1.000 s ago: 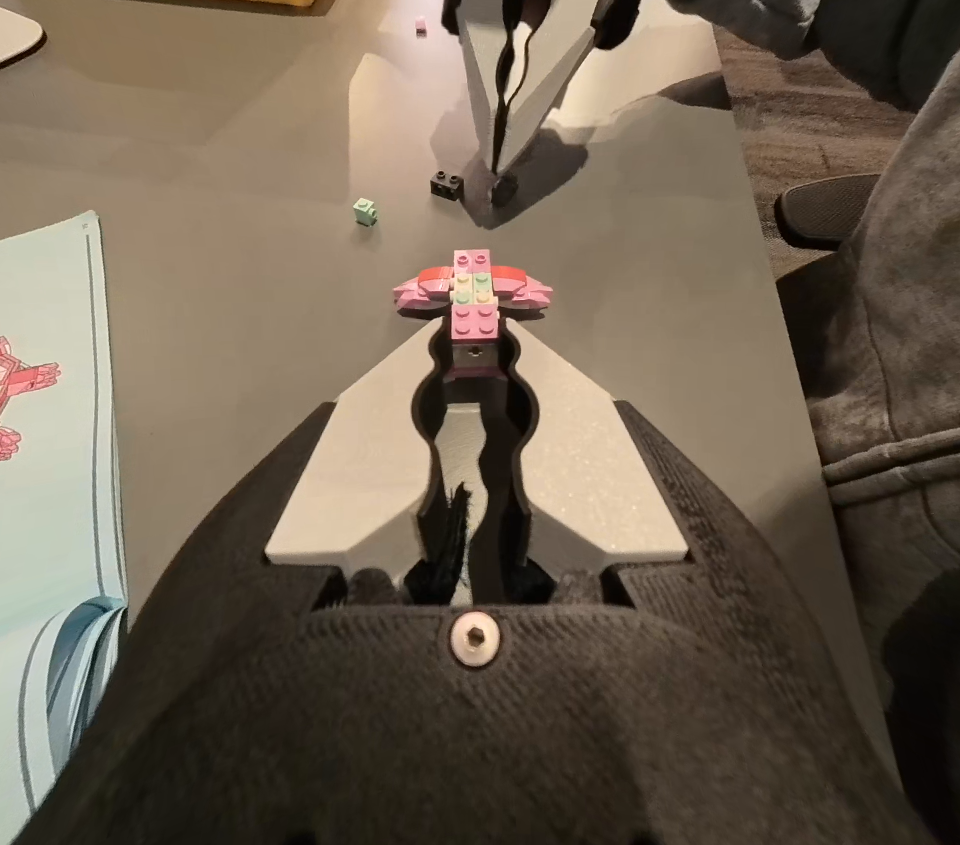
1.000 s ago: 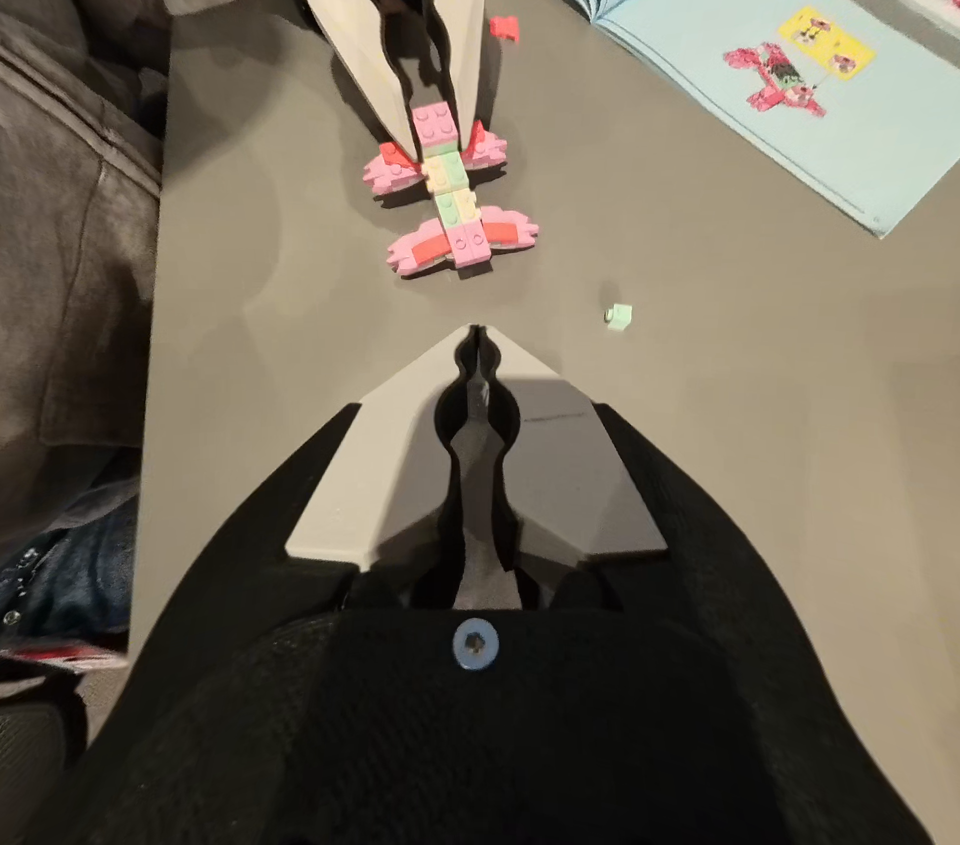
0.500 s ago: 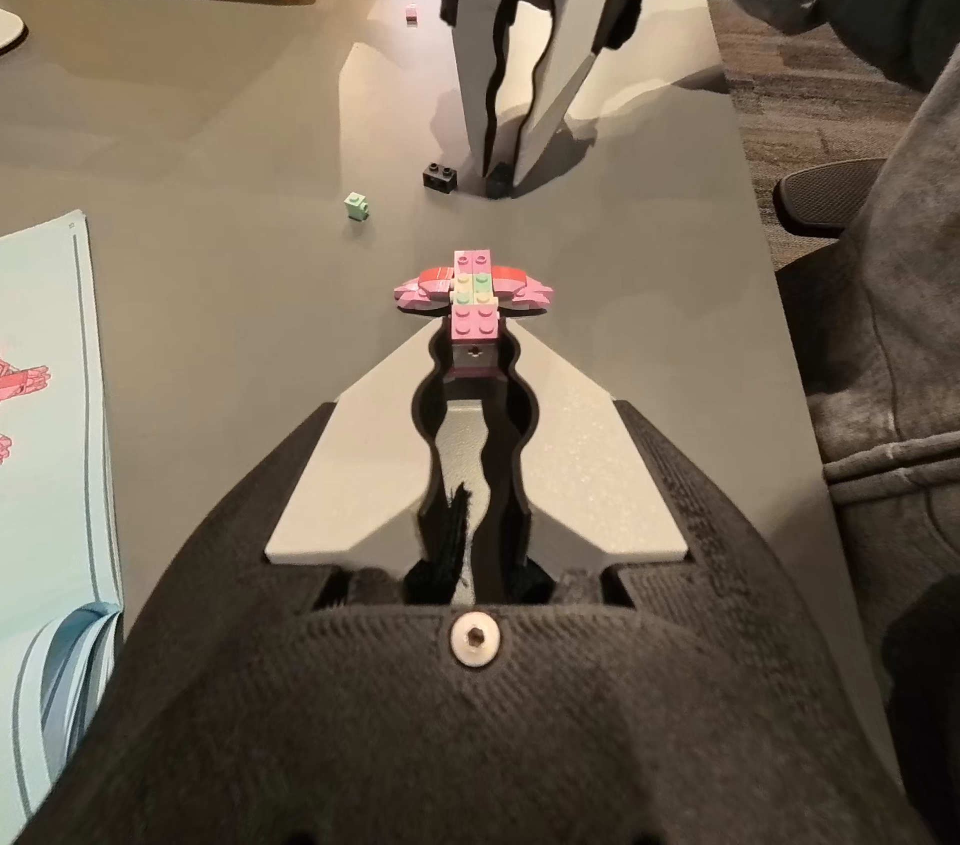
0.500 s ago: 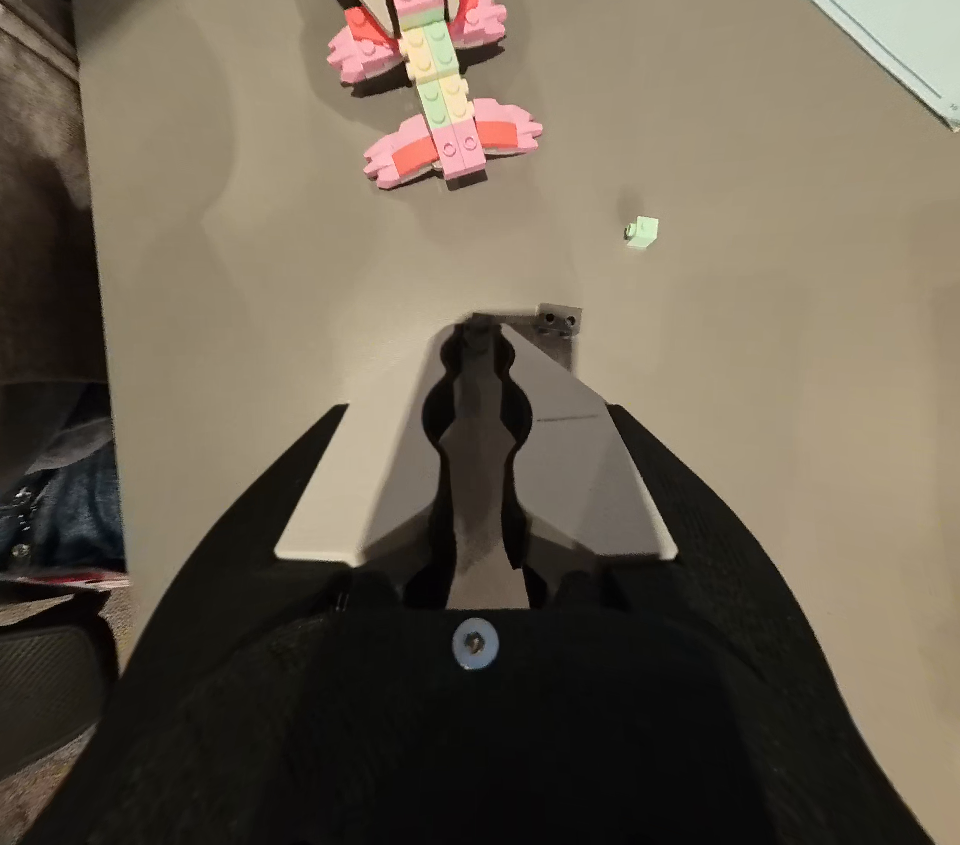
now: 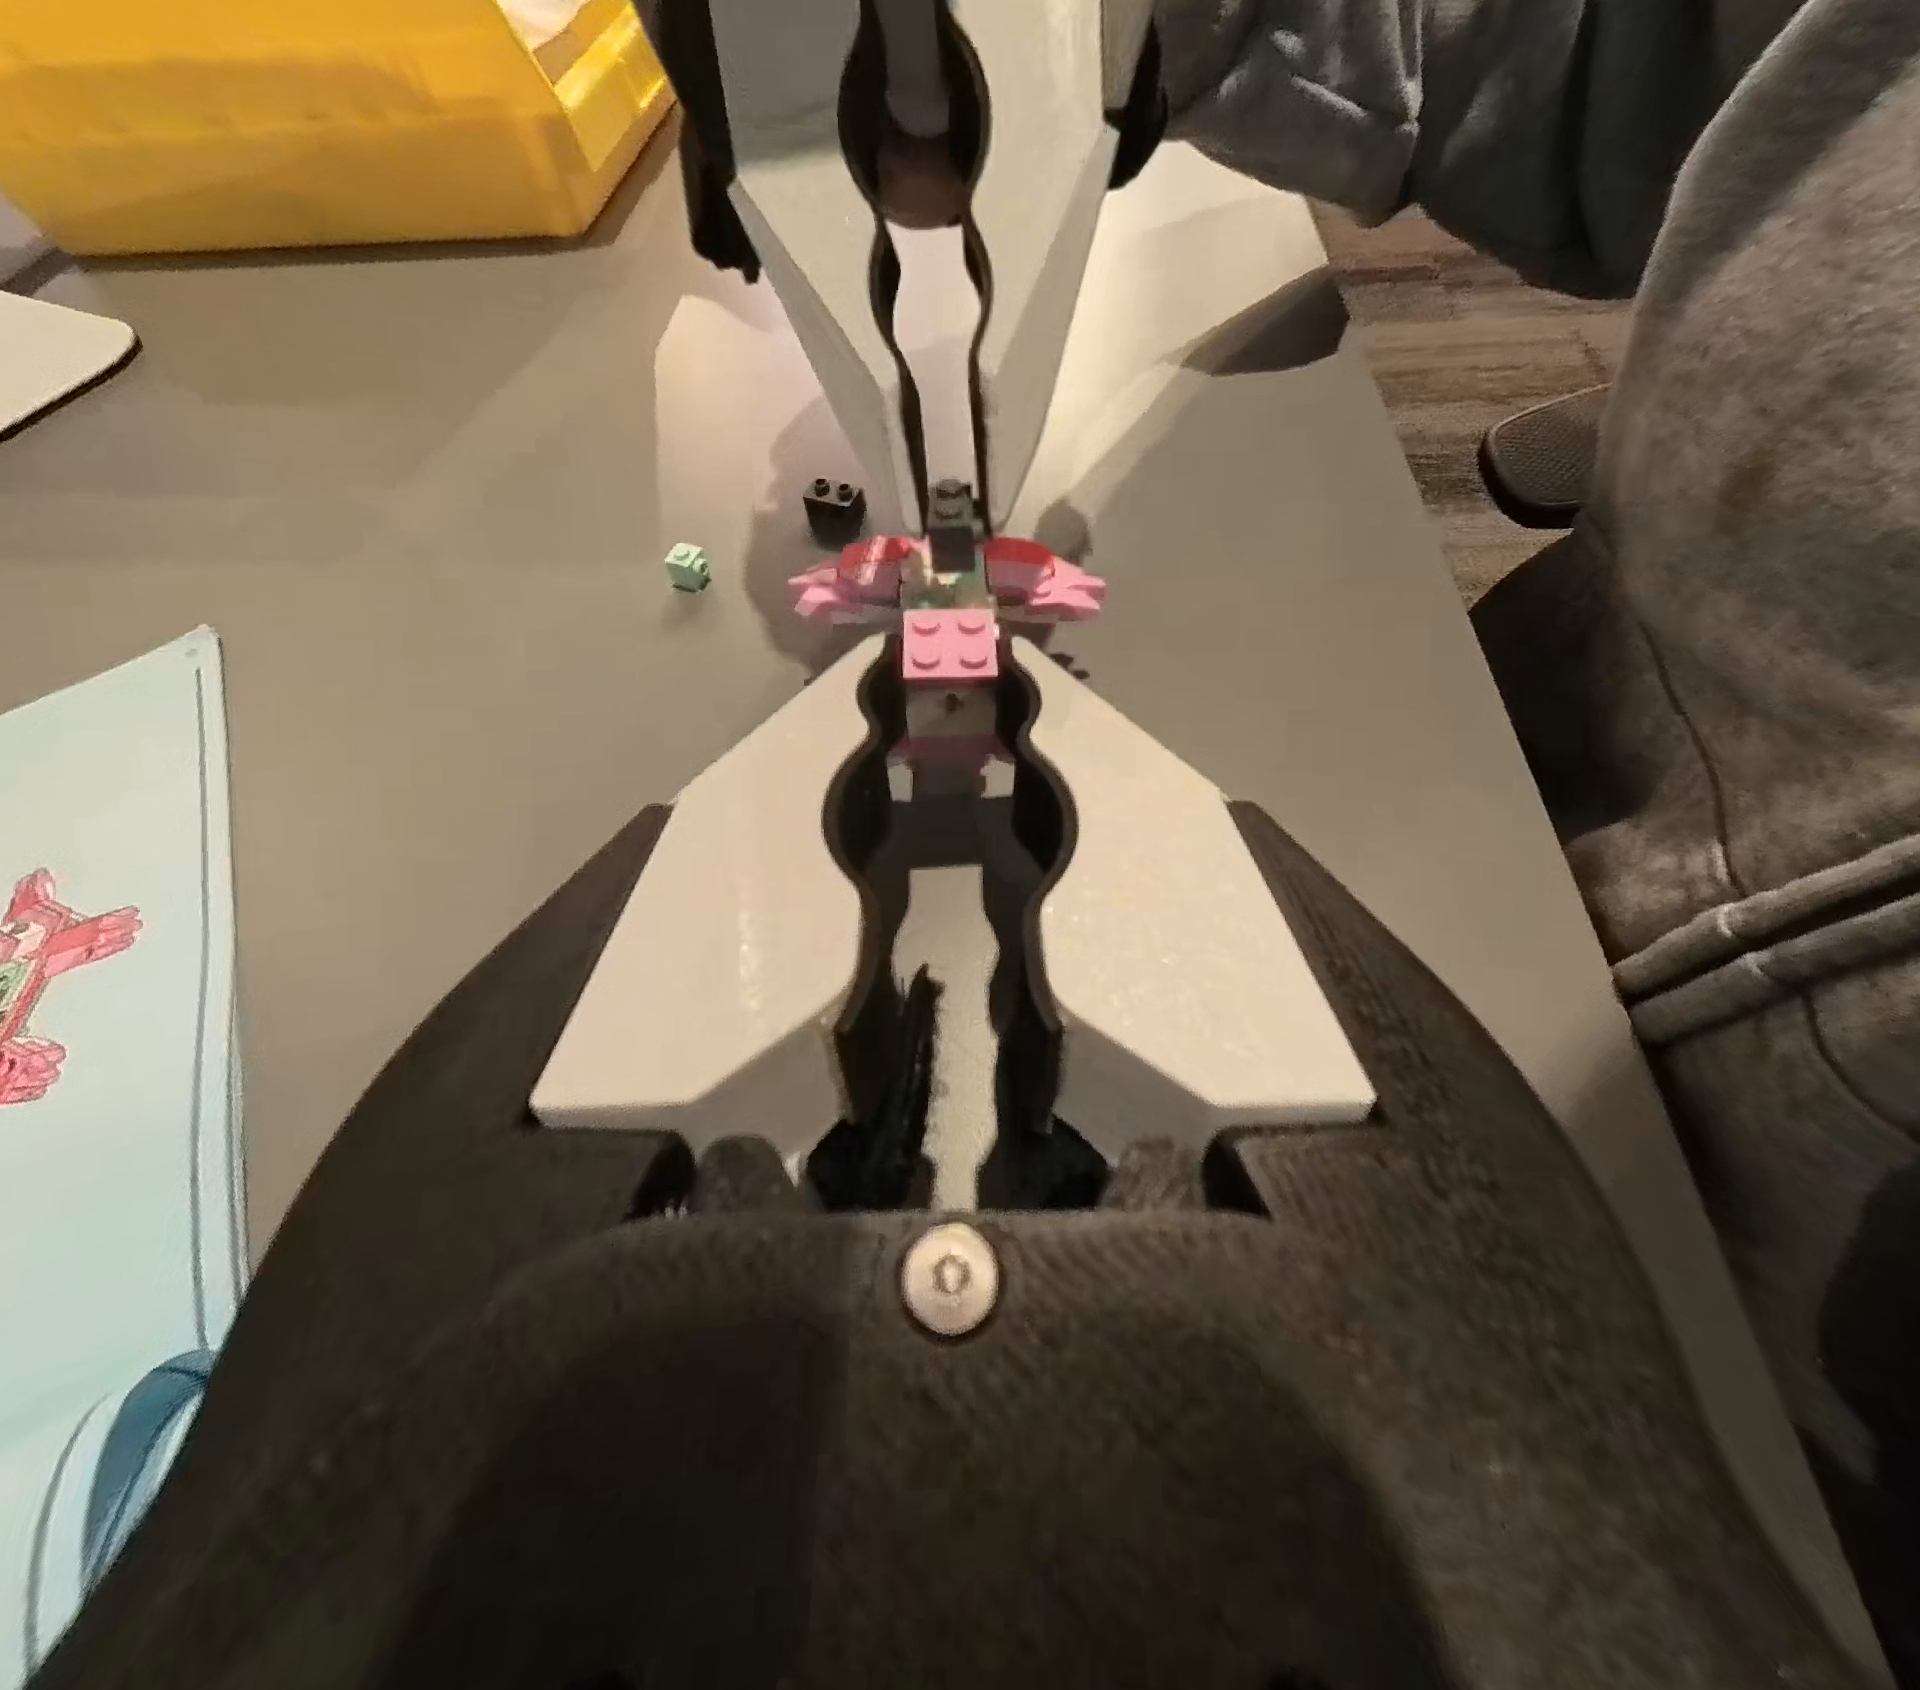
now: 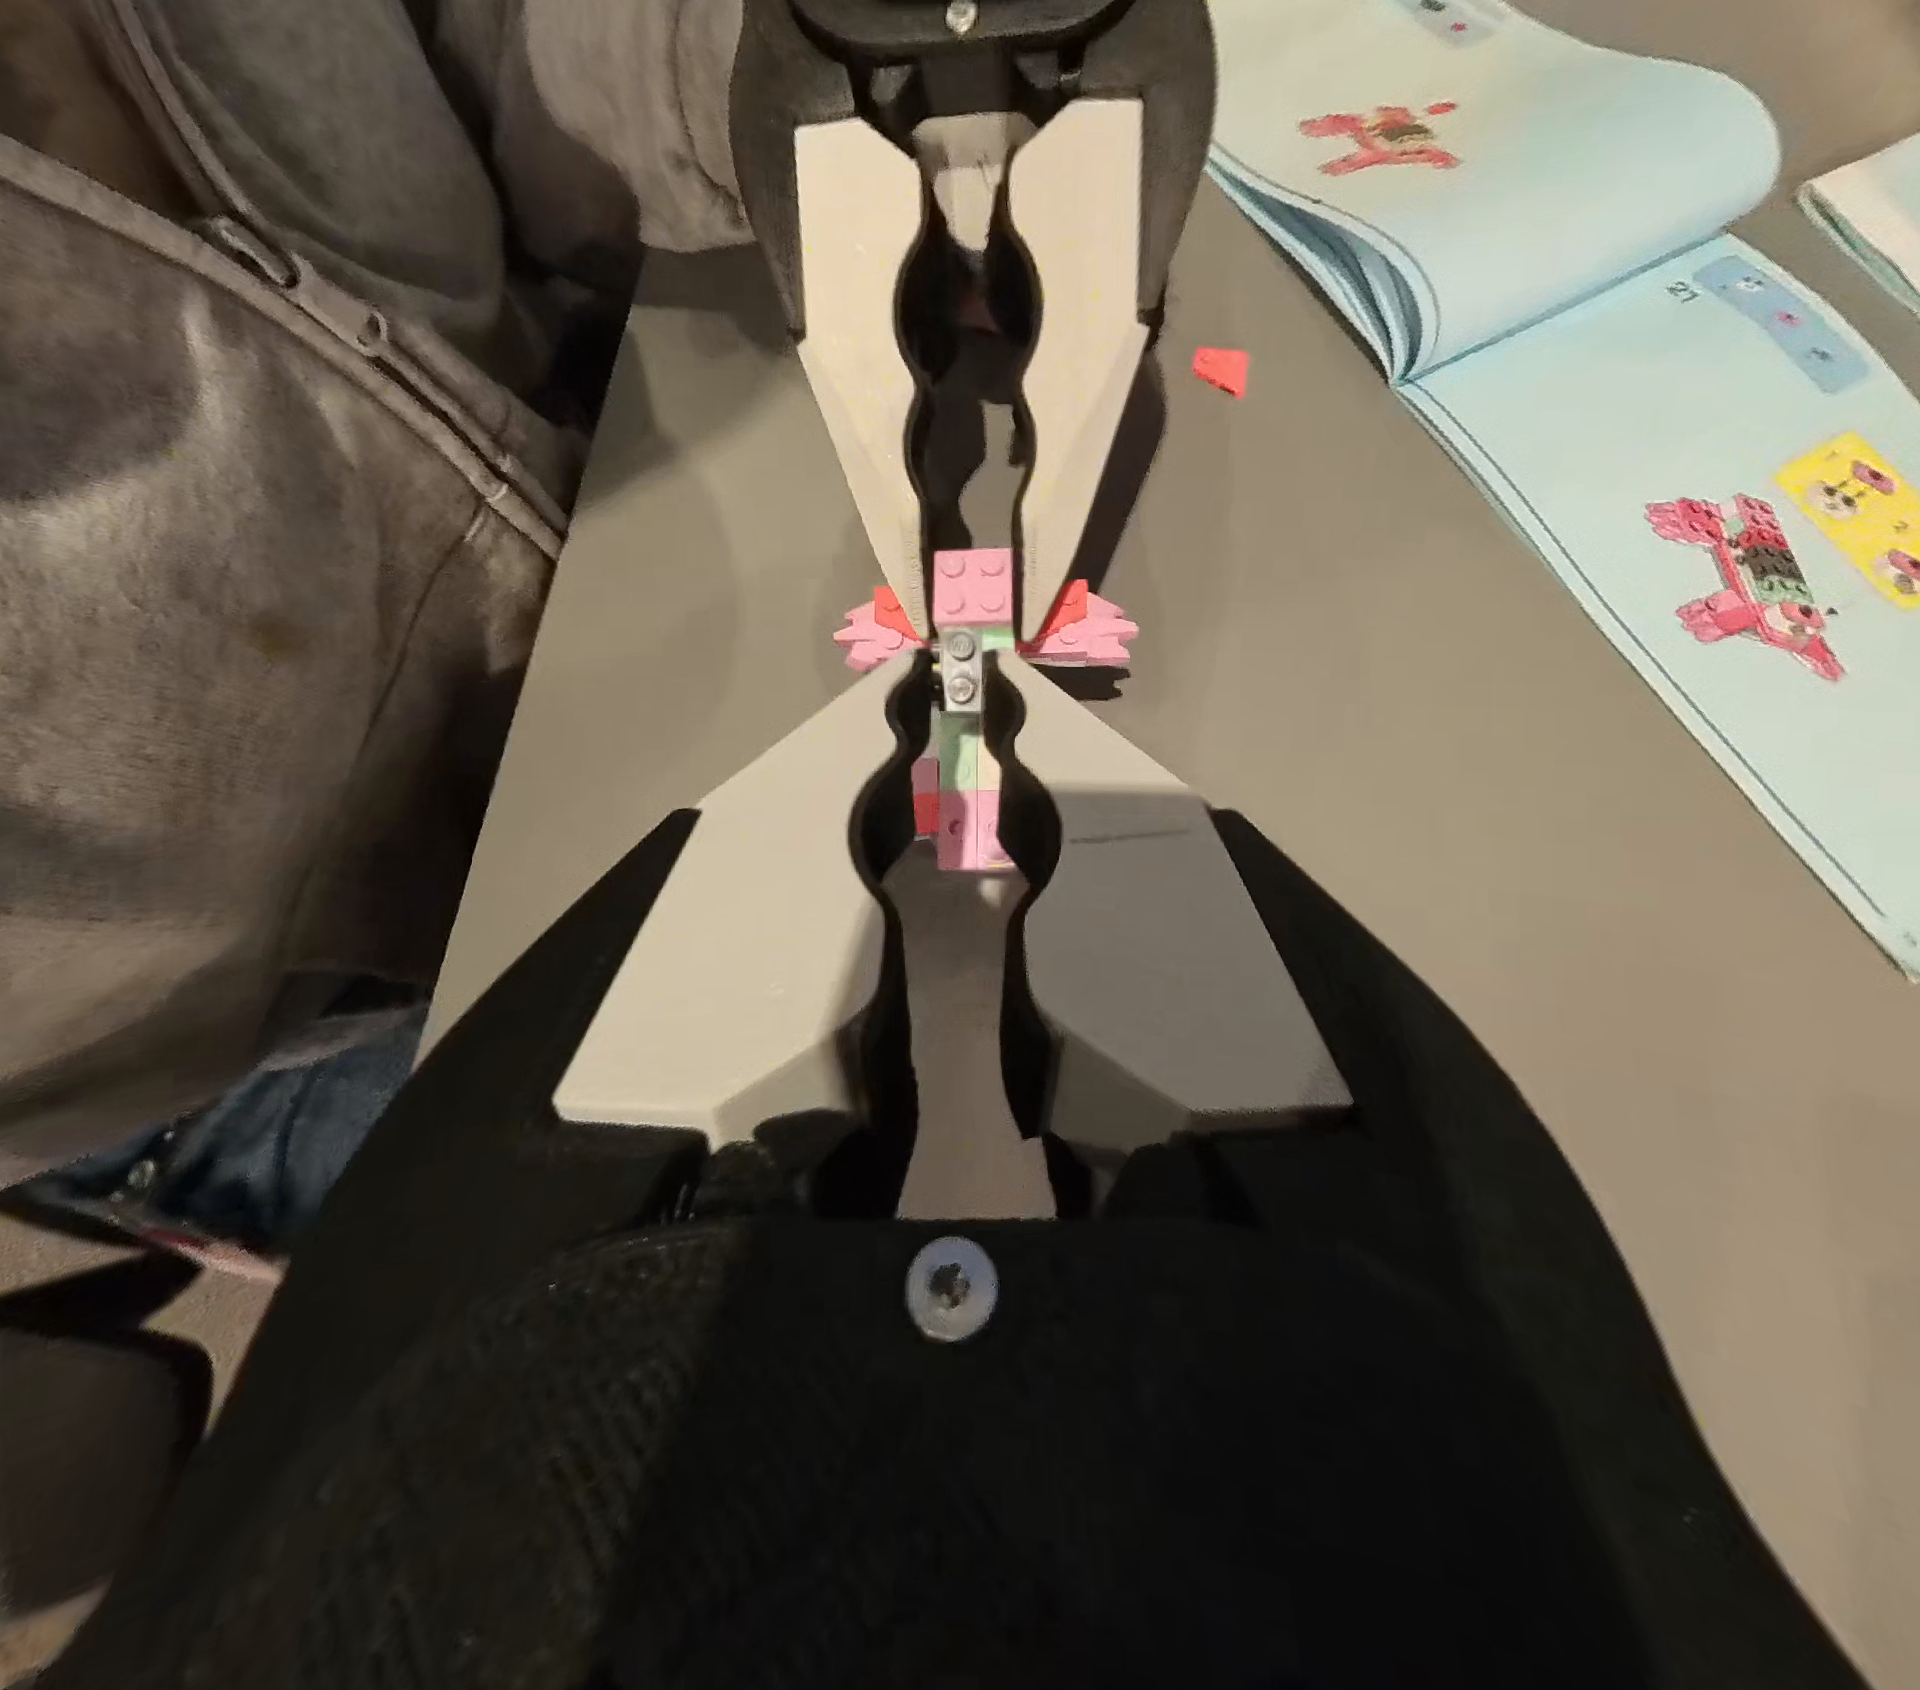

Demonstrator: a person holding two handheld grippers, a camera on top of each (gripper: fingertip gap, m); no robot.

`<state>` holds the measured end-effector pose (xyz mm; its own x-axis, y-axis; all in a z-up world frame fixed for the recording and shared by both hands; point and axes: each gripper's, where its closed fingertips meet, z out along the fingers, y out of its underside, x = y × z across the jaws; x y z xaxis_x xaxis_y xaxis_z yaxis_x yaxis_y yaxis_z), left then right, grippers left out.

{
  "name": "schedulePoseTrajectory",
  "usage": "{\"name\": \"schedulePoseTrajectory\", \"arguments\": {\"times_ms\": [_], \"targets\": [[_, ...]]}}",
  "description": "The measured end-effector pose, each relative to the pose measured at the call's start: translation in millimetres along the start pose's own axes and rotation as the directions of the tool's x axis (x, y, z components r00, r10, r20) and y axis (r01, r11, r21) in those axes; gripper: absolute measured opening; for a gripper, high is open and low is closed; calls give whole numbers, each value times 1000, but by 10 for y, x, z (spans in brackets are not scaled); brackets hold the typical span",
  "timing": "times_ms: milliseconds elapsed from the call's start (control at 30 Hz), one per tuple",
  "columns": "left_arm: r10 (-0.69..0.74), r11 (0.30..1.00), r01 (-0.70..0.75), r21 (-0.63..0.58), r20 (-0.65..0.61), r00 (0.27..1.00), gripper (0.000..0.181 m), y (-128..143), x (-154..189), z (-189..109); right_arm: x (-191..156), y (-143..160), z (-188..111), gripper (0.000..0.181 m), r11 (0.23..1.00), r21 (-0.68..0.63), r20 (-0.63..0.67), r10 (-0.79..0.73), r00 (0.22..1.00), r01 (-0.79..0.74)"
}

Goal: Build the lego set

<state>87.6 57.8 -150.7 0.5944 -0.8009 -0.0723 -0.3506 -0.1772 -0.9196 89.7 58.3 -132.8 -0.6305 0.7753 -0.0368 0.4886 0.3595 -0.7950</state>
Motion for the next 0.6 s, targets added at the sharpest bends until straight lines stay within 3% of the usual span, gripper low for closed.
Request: {"name": "schedulePoseTrajectory", "arguments": {"times_ms": [233,600], "targets": [[-15,999,15,45,3,1000,16,-66,-20,-50,4,-13,41,7,996,-82,18,-42,999,43],[-7,999,7,51,8,1000,16,-82,-18,-54,-7,17,9,7,993,-108,29,-39,999,41]]}}
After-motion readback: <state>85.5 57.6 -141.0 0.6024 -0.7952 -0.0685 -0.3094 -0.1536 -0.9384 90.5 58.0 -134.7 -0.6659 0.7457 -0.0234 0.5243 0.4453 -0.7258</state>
